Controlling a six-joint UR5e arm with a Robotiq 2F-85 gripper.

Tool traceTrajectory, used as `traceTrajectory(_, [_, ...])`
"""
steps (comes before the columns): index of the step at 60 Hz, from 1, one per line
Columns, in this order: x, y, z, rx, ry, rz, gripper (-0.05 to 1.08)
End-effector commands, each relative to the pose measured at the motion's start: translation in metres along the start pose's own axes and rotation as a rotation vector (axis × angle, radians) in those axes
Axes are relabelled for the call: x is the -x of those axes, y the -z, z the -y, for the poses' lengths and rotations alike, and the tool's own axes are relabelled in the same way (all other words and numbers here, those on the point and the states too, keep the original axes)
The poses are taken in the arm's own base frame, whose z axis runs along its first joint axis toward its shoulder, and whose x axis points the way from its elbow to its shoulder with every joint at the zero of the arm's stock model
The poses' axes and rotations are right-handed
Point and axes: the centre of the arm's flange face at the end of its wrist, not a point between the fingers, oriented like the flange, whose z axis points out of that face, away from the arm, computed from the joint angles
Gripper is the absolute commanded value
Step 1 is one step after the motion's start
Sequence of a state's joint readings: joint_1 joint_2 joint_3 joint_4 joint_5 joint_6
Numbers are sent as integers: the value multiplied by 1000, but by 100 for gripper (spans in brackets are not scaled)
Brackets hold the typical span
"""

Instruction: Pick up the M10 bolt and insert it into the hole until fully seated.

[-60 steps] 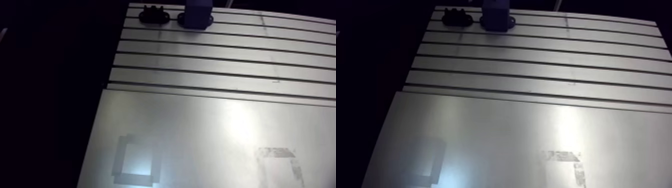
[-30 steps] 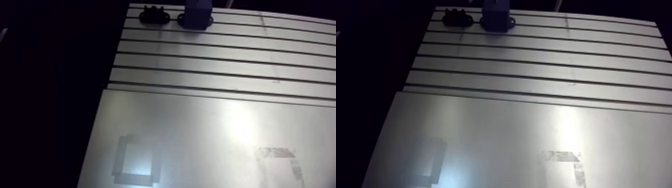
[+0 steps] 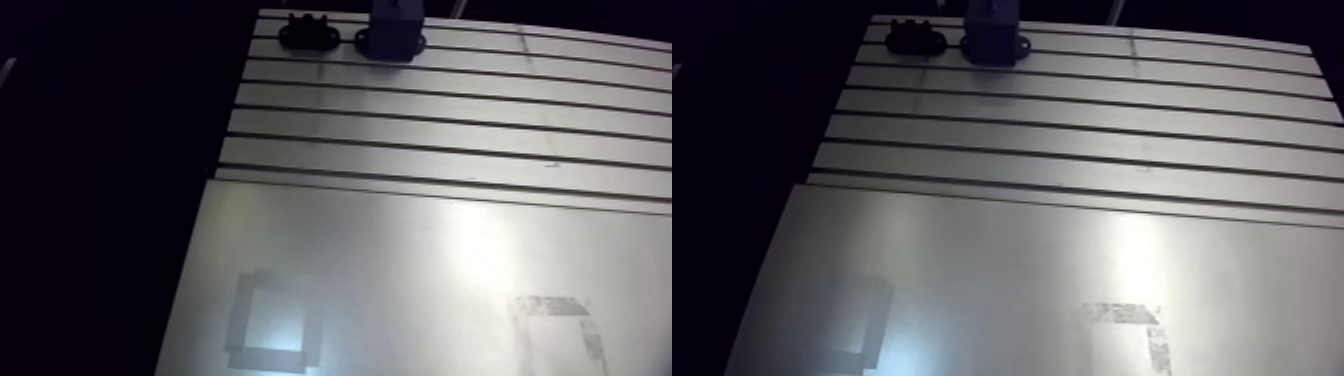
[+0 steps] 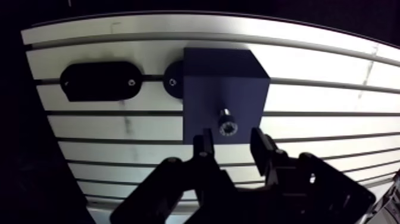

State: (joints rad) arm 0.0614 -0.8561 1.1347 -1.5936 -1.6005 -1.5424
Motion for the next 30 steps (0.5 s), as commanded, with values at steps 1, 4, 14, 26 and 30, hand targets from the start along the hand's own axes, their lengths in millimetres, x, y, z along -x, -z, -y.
traceTrajectory(1, [0,4,-1,-1,-4,-27,0])
traceTrajectory(4, [0,4,-1,-1,-4,-28,0])
traceTrajectory(14, [-1,6,-2,-3,-4,-32,0])
traceTrajectory(26, [0,6,-1,-4,-2,-31,0])
traceTrajectory(30, [0,7,0,-3,-1,-34,0])
